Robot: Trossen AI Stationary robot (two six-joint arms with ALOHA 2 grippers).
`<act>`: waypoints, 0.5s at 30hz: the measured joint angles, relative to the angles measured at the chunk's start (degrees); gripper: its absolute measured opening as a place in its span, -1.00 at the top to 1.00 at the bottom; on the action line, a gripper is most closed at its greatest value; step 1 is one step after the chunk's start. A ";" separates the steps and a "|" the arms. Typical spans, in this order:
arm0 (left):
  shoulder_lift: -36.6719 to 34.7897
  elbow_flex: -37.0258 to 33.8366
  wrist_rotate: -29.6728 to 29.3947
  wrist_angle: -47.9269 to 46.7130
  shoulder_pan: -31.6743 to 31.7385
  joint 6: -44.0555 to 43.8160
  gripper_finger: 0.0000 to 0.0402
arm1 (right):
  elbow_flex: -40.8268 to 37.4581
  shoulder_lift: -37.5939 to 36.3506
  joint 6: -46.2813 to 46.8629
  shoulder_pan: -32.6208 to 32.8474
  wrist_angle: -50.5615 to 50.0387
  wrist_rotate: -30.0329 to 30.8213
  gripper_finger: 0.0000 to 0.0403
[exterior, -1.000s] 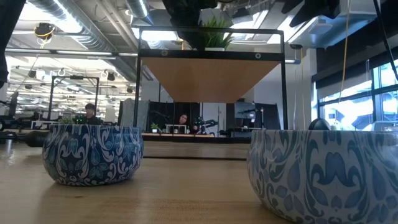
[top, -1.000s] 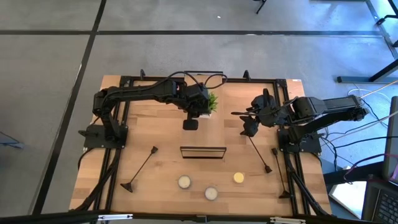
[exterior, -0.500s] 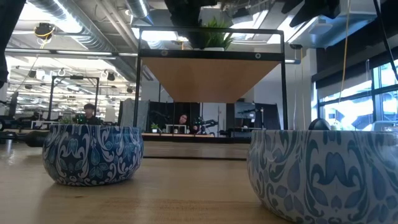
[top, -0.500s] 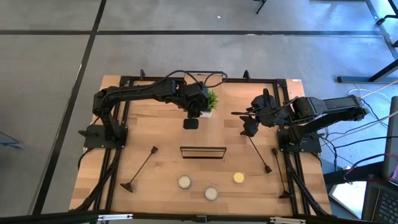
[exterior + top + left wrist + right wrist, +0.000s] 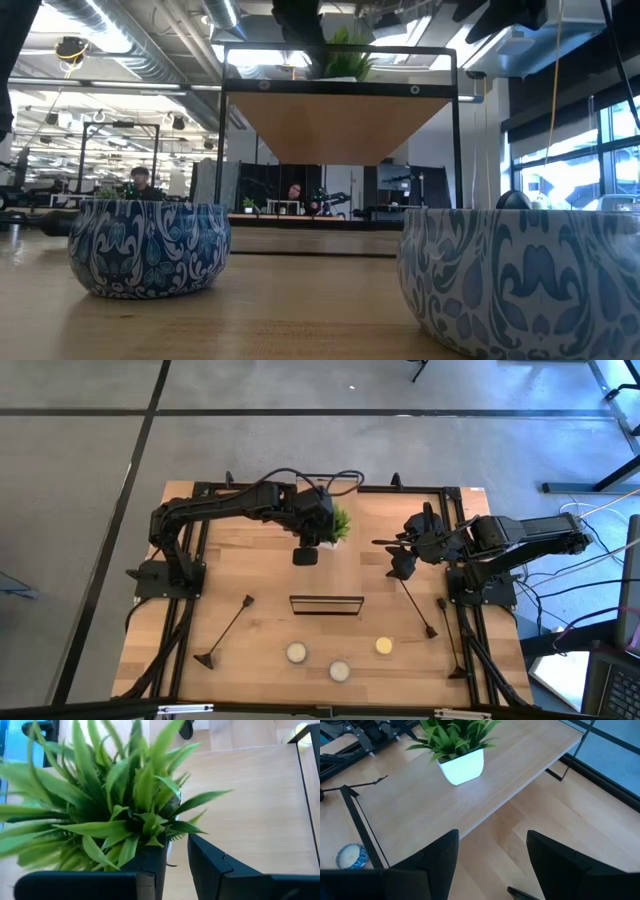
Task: Pick & Place candle stick holders
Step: Put the flower vase on the shelf
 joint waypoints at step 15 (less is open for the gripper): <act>-0.31 0.00 0.03 -1.14 -4.38 -3.37 0.66 | 0.00 -0.02 0.20 0.00 0.05 -1.08 -0.18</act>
